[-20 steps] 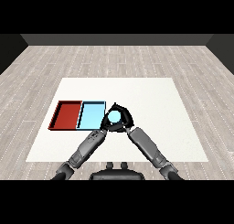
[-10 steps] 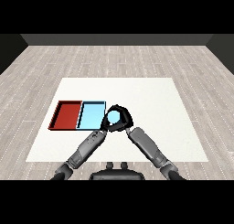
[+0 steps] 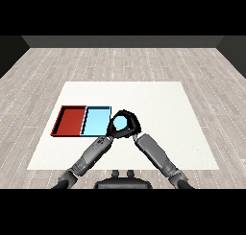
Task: Pick the blue can and put it in the blue box
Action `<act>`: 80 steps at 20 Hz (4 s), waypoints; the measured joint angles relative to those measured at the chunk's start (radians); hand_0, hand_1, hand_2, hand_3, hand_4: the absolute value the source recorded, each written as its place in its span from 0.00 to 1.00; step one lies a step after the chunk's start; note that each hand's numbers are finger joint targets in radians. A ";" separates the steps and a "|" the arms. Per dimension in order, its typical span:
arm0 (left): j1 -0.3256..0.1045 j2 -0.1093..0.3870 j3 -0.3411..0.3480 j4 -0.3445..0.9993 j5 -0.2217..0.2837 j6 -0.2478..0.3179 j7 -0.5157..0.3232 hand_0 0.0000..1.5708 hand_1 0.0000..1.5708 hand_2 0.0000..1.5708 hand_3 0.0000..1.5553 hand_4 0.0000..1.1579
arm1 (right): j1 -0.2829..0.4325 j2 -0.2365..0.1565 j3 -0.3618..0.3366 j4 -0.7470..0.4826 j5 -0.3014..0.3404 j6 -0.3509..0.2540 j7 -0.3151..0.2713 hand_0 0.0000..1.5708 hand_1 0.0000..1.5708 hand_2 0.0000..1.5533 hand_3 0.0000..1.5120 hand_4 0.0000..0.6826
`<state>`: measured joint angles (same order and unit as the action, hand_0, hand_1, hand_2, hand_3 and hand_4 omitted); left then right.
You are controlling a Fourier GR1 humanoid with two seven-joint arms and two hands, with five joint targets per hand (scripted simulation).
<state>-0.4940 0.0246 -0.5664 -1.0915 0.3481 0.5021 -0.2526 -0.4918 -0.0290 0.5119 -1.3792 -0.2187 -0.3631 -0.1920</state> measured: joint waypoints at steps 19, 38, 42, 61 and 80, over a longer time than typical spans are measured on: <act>-0.017 -0.021 0.025 0.078 0.027 0.084 -0.254 1.00 1.00 1.00 0.95 0.98 | 0.050 0.015 -0.109 -0.049 0.027 0.049 0.038 0.00 0.00 0.00 0.00 0.00; -0.095 0.169 0.245 0.226 -0.067 0.078 -0.127 0.99 0.99 0.98 0.94 0.95 | 0.333 -0.133 -0.334 -0.383 -0.089 0.222 -0.017 0.00 0.00 0.00 0.00 0.00; -0.137 0.224 0.286 0.356 -0.081 0.044 -0.082 1.00 1.00 0.99 0.95 0.93 | 0.356 -0.136 -0.368 -0.368 -0.111 0.248 -0.043 0.00 0.00 0.00 0.00 0.00; -0.331 0.131 0.409 0.987 -0.114 -0.001 -0.030 0.37 0.37 0.38 0.33 0.46 | 0.298 -0.127 -0.486 -0.207 -0.186 0.305 -0.070 0.00 0.00 0.00 0.00 0.00; -0.354 0.152 0.497 0.814 -0.073 0.058 -0.266 0.00 0.00 0.00 0.00 0.00 | 0.311 -0.122 -0.475 -0.226 -0.146 0.333 -0.096 0.00 0.00 0.00 0.00 0.00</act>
<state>-0.8483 0.1766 -0.0693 -0.2774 0.2754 0.5602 -0.5182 -0.1811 -0.1510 0.0367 -1.6052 -0.3645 -0.0305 -0.2879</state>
